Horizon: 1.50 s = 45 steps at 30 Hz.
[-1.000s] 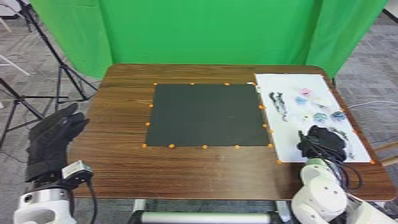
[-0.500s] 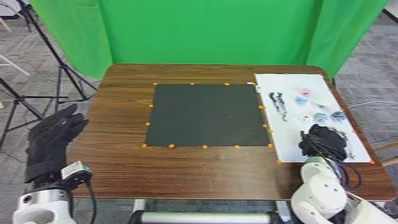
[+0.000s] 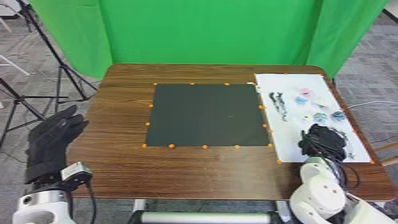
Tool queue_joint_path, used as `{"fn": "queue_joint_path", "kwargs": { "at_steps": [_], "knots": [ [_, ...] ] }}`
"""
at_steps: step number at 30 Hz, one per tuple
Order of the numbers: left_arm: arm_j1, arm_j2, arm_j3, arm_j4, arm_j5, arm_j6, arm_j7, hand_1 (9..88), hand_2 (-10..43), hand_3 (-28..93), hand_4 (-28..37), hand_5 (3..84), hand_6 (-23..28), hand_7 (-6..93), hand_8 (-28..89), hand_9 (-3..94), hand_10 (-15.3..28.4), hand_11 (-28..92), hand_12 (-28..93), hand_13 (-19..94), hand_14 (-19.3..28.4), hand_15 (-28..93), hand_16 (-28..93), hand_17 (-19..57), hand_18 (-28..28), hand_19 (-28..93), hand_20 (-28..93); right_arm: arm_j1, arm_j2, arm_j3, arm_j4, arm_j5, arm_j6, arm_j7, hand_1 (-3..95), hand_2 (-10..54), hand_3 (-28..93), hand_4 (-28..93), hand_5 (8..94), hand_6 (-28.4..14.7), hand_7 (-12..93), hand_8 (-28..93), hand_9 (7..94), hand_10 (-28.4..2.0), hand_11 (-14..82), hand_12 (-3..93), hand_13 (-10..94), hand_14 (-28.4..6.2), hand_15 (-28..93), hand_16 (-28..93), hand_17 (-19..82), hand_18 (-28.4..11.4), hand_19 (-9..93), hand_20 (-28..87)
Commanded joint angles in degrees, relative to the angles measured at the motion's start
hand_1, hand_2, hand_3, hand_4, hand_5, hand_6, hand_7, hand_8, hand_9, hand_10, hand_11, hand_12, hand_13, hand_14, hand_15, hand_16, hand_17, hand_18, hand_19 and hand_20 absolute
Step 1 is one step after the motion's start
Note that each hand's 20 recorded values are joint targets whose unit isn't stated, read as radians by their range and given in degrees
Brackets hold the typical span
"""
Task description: Arrange flowers
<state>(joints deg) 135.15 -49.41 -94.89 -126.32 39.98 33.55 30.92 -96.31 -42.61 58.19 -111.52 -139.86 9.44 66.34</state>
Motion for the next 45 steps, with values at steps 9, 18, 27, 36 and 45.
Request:
{"fn": "queue_joint_path", "kwargs": {
  "at_steps": [9,18,27,36,45],
  "knots": [
    [0.13,0.94,0.62,0.27,-0.91,0.51,1.04,31.1,0.4,79,-14.3,44.2,12.8,17.0,-11,35.8,20.9,44,6,26,27.5,68,-19,-7.4,22.8,61,9,2.33,2.26,-4.03,0.38,-2.6,5.54,1.69,55.3,-9.5,77,-25,86.5,-6.5,22,20,84.9,-11.2,79.3,43.8,82,-11.9,93,37,38,-25.9,93,9],
    [0.03,0.95,0.78,0.35,-0.66,0.29,0.87,31.0,0.4,79,-14.2,44.1,12.8,17.0,-11,35.8,21.0,44,6,26,27.6,68,-19,-7.4,22.8,61,10,4.11,3.39,-4.97,-0.63,-4.76,8.03,3.04,54.9,-9.5,78,-26,86.9,-6.3,22,20,85.4,-10.8,78.9,43.7,83,-11.6,92,37,38,-25.9,93,10],
    [0.9,0.99,-0.14,0.04,-0.84,0.69,0.88,31.0,0.3,79,-14.2,44.0,12.7,17.1,-11,35.7,20.8,44,6,26,27.6,68,-19,-7.4,22.8,61,10,7.67,2.95,-6.41,-4.2,-6.84,9.3,2.38,54.4,-9.5,79,-26,87.1,-6.0,23,21,85.7,-10.6,78.7,43.9,83,-11.3,92,37,37,-25.8,93,11],
    [3.12,0.45,-2.96,-0.72,0.11,0.81,-0.03,30.9,0.2,79,-14.1,44.0,12.7,17.2,-11,35.7,20.9,44,6,26,27.5,68,-19,-7.5,22.8,61,10,20.25,-2.04,-15.26,-4.42,-5.91,8.15,-0.24,53.8,-9.5,80,-25,87.2,-5.9,23,21,86.1,-10.3,78.4,44.1,84,-11.0,92,37,37,-25.9,93,12],
    [4.38,0.3,-3.56,-1.23,-0.07,1.56,-0.13,30.9,0.1,79,-14.0,43.8,12.7,17.2,-11,35.6,20.8,44,6,26,27.5,68,-19,-7.4,22.9,61,10,27.69,-11.25,-20.95,-0.2,-3.92,5.38,-6.24,53.4,-9.5,80,-25,87.4,-5.7,23,21,86.4,-10.3,78.1,44.2,84,-10.9,91,37,37,-26.1,93,12]
  ]
}}
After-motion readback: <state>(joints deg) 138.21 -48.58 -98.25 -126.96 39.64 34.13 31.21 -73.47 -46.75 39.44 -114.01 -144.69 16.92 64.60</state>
